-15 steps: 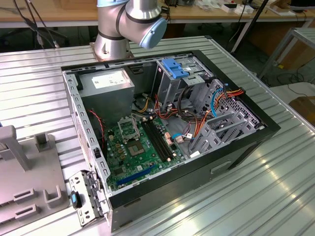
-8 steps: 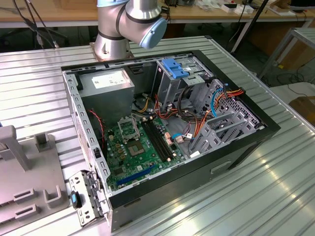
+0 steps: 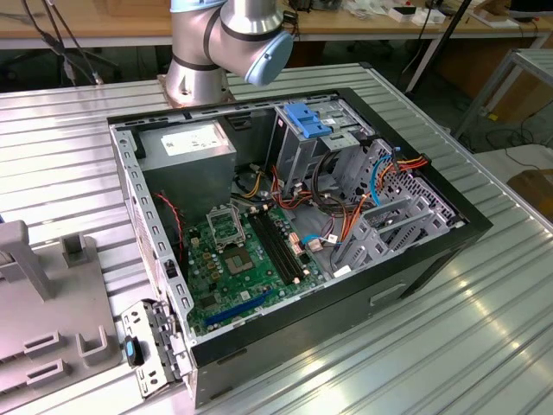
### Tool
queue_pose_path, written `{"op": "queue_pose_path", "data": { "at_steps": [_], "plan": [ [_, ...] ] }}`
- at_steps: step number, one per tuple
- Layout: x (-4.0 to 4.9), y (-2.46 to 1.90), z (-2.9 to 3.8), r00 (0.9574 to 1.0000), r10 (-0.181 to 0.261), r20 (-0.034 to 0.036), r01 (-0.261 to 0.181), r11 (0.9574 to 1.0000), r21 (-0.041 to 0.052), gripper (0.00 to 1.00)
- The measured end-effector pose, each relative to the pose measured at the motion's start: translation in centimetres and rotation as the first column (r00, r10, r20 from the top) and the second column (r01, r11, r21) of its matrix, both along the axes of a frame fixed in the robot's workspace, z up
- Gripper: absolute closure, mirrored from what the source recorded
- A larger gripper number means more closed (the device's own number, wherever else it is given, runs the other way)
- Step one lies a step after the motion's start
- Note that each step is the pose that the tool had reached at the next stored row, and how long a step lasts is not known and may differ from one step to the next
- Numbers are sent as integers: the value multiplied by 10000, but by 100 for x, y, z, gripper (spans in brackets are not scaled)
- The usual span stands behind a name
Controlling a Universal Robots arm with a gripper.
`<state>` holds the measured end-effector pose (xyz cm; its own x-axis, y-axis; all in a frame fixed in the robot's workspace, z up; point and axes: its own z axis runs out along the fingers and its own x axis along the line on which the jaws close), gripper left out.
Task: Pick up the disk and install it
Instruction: 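Pick up the disk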
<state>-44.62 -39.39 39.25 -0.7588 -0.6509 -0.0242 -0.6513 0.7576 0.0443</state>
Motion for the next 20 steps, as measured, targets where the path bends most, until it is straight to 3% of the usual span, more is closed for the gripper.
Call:
{"op": "queue_pose_path", "data": {
  "at_steps": [4, 8, 11, 15, 17, 18, 19, 20],
  "plan": [
    [-4, 0, 1, 9981, 620, -1, -620, 9981, -1, 89],
    [-11, 0, 0, 9918, 1278, -1, -1278, 9918, 0, 89],
    [-15, 0, -1, 9790, 2040, 1, -2040, 9790, 0, 89],
    [-18, 0, 0, 9633, 2684, 0, -2684, 9633, 0, 89],
    [-19, 0, 0, 9506, 3106, 1, -3106, 9506, 1, 89],
    [-19, 0, 0, 9412, 3377, 0, -3377, 9412, 1, 89],
    [-20, 0, 0, 9350, 3547, 0, -3547, 9350, 1, 89],
    [-20, 0, 0, 9219, 3874, 0, -3874, 9219, 1, 89]
  ]
}}
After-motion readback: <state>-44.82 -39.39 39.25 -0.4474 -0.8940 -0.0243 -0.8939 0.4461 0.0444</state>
